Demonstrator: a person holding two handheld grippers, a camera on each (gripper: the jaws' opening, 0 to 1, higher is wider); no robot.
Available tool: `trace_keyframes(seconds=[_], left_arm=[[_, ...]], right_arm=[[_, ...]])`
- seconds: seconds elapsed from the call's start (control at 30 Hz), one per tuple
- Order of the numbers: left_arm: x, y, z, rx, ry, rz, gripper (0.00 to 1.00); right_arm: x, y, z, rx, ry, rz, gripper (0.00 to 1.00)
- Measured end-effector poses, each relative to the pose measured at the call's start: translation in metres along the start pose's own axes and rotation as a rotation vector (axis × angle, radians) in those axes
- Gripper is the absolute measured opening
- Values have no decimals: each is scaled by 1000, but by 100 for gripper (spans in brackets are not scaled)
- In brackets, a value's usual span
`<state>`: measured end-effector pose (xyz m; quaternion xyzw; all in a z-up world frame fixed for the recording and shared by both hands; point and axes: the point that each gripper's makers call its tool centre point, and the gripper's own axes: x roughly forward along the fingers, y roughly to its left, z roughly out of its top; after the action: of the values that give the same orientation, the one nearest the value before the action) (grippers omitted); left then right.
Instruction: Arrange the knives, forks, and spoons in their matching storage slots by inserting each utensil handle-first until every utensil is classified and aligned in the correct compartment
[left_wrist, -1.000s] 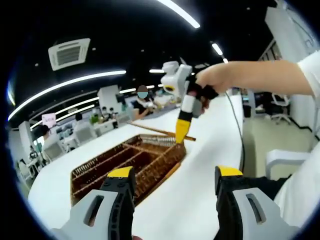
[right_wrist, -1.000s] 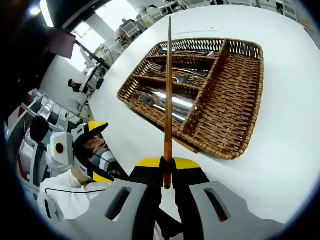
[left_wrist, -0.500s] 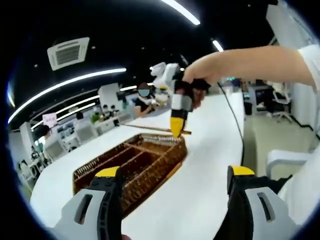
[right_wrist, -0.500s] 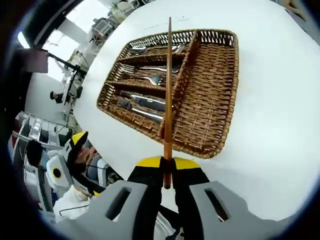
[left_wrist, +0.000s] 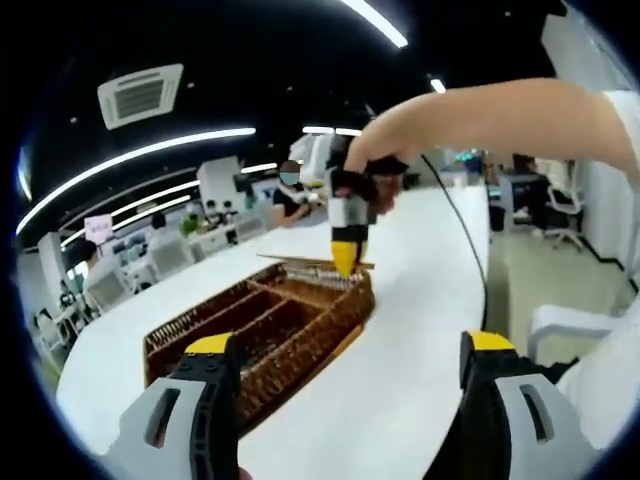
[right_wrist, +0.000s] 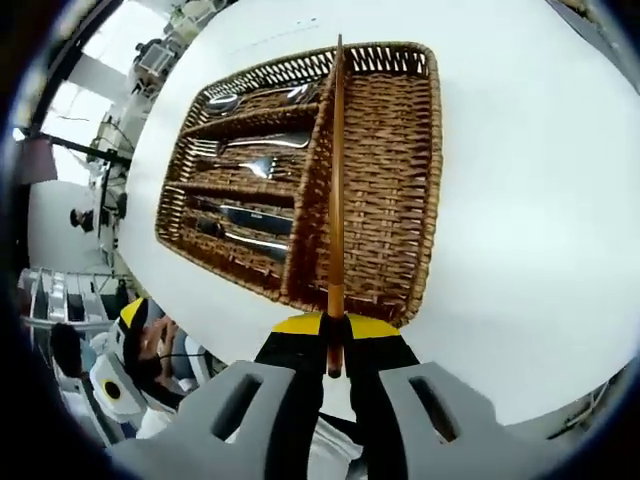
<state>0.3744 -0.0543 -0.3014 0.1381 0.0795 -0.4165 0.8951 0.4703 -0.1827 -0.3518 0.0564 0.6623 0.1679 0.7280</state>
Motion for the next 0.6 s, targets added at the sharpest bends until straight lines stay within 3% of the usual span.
trace_keyframes(seconds=[0.6], left_arm=[[-3, 3, -7, 6, 29, 6, 91]], right_arm=[[23, -8, 16, 82, 22, -53, 6]])
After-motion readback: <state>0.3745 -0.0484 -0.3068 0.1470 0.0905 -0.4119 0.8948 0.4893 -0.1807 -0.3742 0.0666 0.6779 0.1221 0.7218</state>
